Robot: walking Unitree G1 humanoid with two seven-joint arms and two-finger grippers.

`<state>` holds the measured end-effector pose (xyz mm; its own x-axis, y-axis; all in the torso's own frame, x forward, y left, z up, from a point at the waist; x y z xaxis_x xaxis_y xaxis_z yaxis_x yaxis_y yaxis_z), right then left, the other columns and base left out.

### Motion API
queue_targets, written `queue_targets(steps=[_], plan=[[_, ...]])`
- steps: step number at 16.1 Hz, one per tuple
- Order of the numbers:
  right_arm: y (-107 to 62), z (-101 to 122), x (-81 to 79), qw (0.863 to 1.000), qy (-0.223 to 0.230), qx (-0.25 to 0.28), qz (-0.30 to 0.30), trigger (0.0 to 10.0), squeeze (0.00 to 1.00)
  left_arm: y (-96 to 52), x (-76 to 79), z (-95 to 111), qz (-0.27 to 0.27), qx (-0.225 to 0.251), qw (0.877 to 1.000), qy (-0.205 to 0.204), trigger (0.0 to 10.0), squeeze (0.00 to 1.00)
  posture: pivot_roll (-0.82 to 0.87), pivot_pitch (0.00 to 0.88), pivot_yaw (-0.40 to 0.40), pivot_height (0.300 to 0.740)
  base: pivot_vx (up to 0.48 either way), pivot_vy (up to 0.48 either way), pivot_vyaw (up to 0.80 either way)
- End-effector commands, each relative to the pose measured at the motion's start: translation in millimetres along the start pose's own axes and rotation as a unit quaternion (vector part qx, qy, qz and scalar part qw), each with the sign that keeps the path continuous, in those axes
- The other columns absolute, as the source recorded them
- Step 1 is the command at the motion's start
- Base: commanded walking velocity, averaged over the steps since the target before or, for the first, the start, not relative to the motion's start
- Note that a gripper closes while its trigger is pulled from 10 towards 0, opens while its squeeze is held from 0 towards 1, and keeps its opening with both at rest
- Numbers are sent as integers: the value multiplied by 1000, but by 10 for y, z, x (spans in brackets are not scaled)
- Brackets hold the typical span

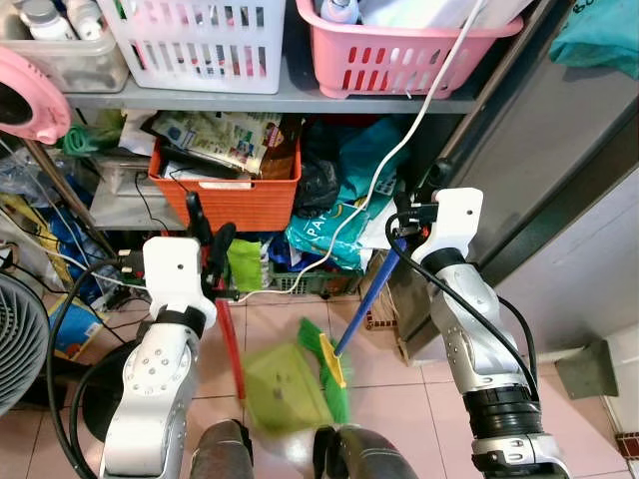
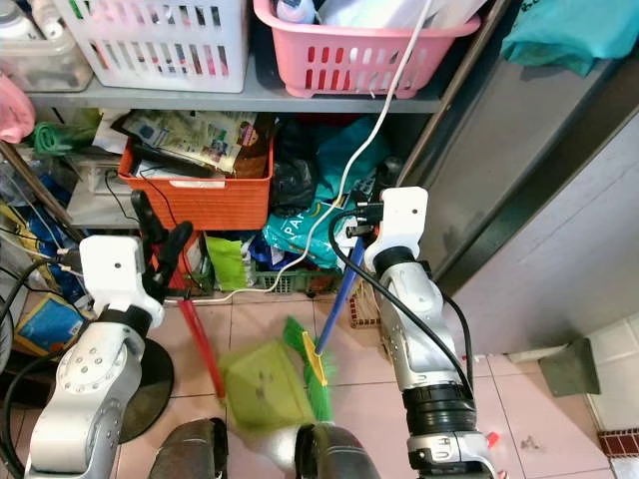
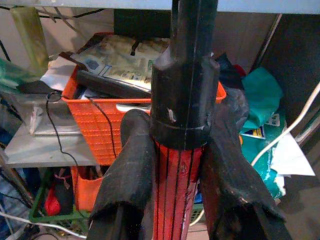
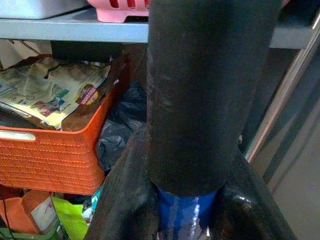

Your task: Sweep floor

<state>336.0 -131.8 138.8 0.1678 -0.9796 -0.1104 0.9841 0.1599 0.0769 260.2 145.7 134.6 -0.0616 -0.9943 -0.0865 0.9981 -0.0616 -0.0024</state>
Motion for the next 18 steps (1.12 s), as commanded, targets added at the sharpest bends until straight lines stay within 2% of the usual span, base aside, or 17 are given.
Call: queue_targets(steps=[1, 18], plan=[[-32, -39, 75, 1000, -23, -6, -12, 10000, 0, -7, 35, 31, -13, 6, 1000, -3, 10000, 0, 77, 151, -78, 740, -285, 0, 0], [-26, -74, 75, 999, -32, -4, -12, 10000, 0, 58, 50, 55, -21, 9, 1000, 3, 10000, 0, 66, 160, -67, 740, -357, 0, 0]])
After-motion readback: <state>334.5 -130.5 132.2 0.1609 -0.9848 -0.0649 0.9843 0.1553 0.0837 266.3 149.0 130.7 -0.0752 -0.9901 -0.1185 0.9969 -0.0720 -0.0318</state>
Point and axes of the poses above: a point about 5 cm out from each wrist's last joint towards the gripper, its own y axis pointing out of the wrist towards the gripper, its own z axis along the axis of the wrist's last joint, x = y × z, the point moved 2 cm from there along y, pointing out of the wrist towards the gripper, and after that the axes turned 5 degrees about y, right-handed, at the moved point
